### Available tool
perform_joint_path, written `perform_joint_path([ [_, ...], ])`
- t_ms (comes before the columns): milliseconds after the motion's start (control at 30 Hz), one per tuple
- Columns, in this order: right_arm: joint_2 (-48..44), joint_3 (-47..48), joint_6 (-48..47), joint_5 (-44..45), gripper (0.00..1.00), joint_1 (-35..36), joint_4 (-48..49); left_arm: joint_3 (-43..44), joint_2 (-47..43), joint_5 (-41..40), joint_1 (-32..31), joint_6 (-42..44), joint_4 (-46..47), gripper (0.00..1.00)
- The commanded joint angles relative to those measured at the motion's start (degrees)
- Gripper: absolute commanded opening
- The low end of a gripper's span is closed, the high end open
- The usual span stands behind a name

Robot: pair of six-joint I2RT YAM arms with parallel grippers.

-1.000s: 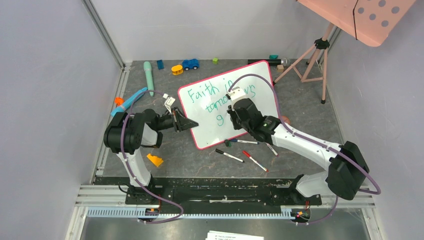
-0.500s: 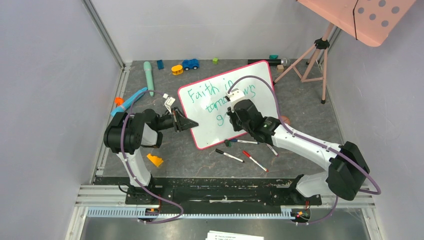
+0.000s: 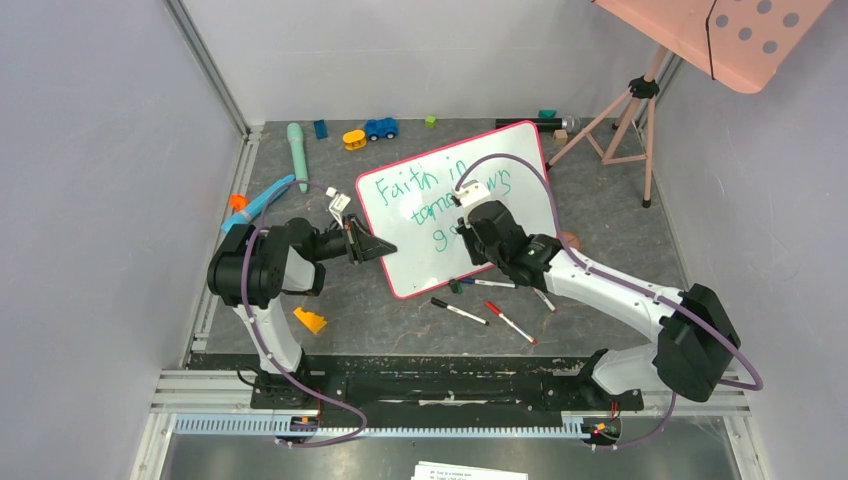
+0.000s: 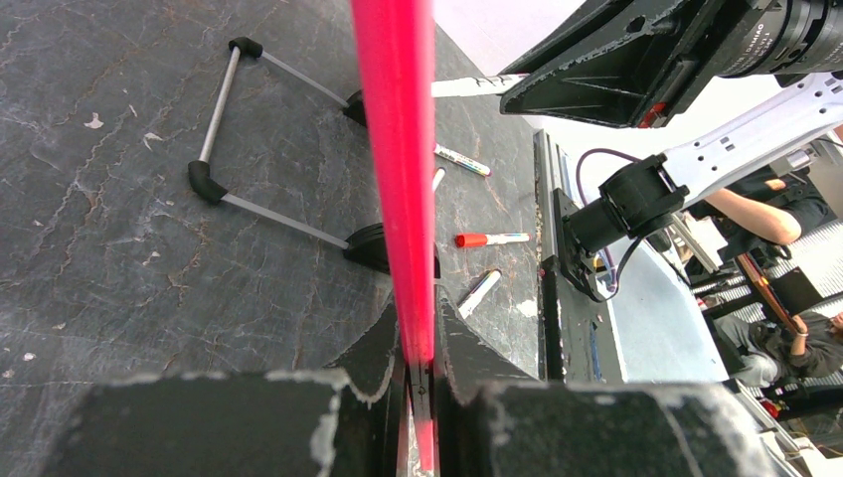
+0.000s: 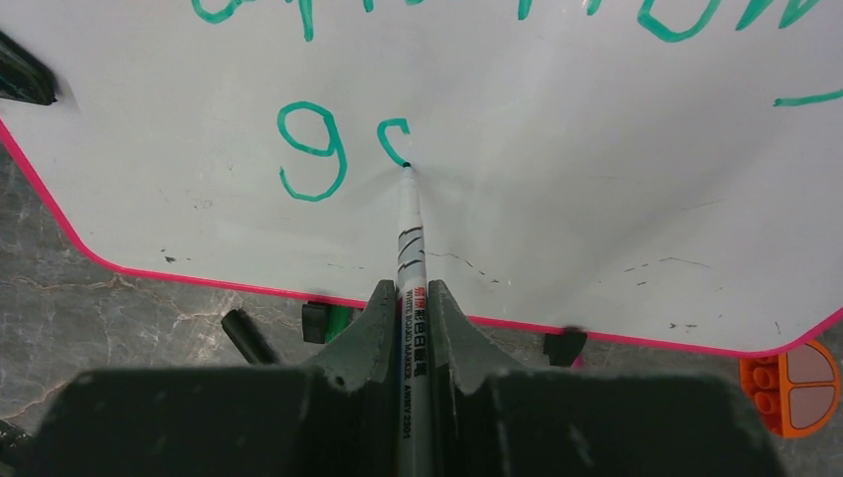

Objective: Write a sentence on the whiteboard

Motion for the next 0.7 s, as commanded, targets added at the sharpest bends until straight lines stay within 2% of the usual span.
perform_joint_path([
  [0,0.07,2.29,-1.49,4.3,0.0,-1.39,-0.98,0.5,-1.1,3.52,-0.92,3.73,4.33,0.02],
  [233,1.08,4.56,-1.88,4.12,0.0,-2.29,-0.69,0.47,-1.13,3.48,-0.91,3.75,4.26,0.02],
  [667,1.08,3.95,-0.77,-2.02,0.0,-2.32,3.8,0.51,-1.3,3.55,-0.92,3.79,4.26,0.02],
])
